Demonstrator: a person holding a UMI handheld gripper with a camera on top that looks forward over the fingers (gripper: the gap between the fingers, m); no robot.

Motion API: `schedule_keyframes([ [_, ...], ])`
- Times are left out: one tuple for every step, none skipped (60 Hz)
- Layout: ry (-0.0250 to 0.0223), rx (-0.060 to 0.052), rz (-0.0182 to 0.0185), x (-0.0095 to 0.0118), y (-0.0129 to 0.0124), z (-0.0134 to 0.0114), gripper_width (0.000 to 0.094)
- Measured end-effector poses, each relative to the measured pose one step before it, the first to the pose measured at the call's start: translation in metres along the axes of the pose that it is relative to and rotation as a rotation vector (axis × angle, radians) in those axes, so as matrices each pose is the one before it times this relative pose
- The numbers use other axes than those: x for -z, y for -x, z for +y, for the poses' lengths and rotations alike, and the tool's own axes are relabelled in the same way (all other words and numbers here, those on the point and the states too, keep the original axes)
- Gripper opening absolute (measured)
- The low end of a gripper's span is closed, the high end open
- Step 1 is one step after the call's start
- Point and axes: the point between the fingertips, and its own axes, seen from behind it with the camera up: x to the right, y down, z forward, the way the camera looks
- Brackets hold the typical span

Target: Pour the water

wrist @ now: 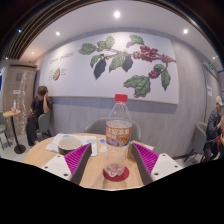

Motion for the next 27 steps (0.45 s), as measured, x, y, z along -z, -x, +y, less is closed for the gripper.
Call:
schedule_keyframes([
  [0.0041,0.0026,-0.01143,0.00798,0.00263,0.00236,0.0853],
  [0.00433,0.0019,-0.01222,0.00785,0.00345,0.00277,0.0856],
  [0.00504,0.001,-0.01148,0.0085,0.00317,0.00276,0.0855],
  [0.00334,-0.0024,-0.00203,-0.00301,0.01123,0.00185,0.0856],
  [0.00693,-0.0017,-0.01515,0.01491,-0.00708,0.00437,0.0858],
  [0.00531,-0.0037,-0.00771,0.00802,0.0014,0.00307,0.0856],
  [0.00442,-0.0057,-0.00791,0.00788,0.00126,0.0035,0.0857],
  [0.00426,-0.0084,-0.00679,0.00757,0.00117,0.00347,0.0858],
  [0.00405,-0.0105,-0.00614,0.00752,0.00121,0.00378,0.0858],
  [0.00418,-0.0122,-0.0072,0.00739,0.00167,0.00356,0.0856],
  [0.00414,-0.0114,-0.00872,0.00655,0.00186,0.00369,0.0856],
  [0.00273,-0.0111,-0.0102,0.00653,0.00201,0.00315,0.0856],
  [0.00172,-0.013,-0.00049,-0.00295,0.01286,-0.00295,0.0856],
  [-0.00139,-0.0116,-0.0115,0.01085,-0.00337,0.00572,0.0858],
  [-0.00182,-0.0135,-0.0075,0.00623,0.00034,0.00307,0.0859],
  [-0.00084,-0.0129,-0.00644,0.00628,0.00037,0.00322,0.086],
  [0.0002,-0.0111,-0.00666,0.00546,0.00051,0.00315,0.0861],
  [0.00115,-0.0089,-0.0079,0.0054,0.00009,0.00308,0.086],
  [0.0014,-0.0091,-0.00778,0.00462,0.00001,0.00292,0.086],
  [0.00054,-0.0115,-0.00123,-0.0045,0.00601,0.00023,0.0859],
  [0.00371,-0.0095,-0.00542,0.00645,-0.0017,0.00429,0.0858],
  [0.00418,-0.0087,-0.00322,0.00292,-0.00111,0.00344,0.0855],
  [0.00424,-0.0071,-0.00271,0.00245,-0.00056,0.003,0.0851],
  [0.00355,-0.0044,-0.0027,0.00222,-0.00068,0.0028,0.0848],
  [0.00243,-0.0022,-0.00305,0.00188,-0.00092,0.00243,0.0849],
  [0.00249,-0.001,-0.00237,0.00116,-0.00108,0.00249,0.0848],
  [0.00315,-0.0006,-0.00136,0.00075,-0.00114,0.0023,0.0849],
])
